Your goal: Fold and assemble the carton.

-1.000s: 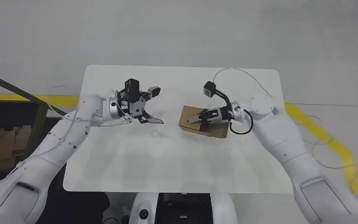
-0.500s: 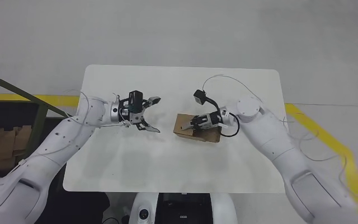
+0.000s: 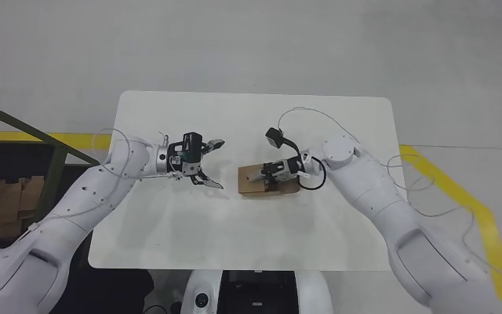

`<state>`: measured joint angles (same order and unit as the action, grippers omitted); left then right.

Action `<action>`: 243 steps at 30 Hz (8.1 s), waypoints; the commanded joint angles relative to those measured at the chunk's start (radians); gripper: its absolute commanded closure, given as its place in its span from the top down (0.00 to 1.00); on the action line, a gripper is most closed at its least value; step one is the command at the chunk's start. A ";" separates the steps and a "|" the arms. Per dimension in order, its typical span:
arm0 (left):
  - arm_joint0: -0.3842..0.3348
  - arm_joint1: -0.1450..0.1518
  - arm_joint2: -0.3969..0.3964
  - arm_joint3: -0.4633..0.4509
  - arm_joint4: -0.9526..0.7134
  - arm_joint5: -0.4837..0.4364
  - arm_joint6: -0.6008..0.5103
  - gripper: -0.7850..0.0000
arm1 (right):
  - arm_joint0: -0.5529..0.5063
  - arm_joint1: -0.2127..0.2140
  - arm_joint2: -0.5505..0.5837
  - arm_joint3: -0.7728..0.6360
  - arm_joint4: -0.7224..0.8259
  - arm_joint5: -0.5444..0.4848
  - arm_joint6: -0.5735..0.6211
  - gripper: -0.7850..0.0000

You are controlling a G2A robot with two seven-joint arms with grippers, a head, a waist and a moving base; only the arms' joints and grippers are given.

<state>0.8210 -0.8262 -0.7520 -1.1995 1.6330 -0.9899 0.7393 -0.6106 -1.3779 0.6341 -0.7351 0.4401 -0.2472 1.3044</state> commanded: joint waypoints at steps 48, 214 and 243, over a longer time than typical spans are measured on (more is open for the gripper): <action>0.066 -0.089 0.036 -0.011 -0.200 0.148 -0.296 1.00 | -0.511 0.249 0.560 -0.863 -0.211 0.080 -0.146 1.00; 0.037 -0.227 0.013 0.178 -0.044 0.080 -0.211 0.80 | -0.580 0.256 0.370 -0.818 -0.681 0.377 -0.430 0.00; 0.047 -0.224 -0.001 0.153 -0.012 0.065 -0.203 0.80 | -0.470 0.211 0.279 -0.683 -0.592 0.212 -0.500 0.00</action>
<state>0.8682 -1.0503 -0.7527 -1.0459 1.6202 -0.9239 0.5361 -1.0860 -1.1650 0.9181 -1.4269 -0.1598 -0.0258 0.8053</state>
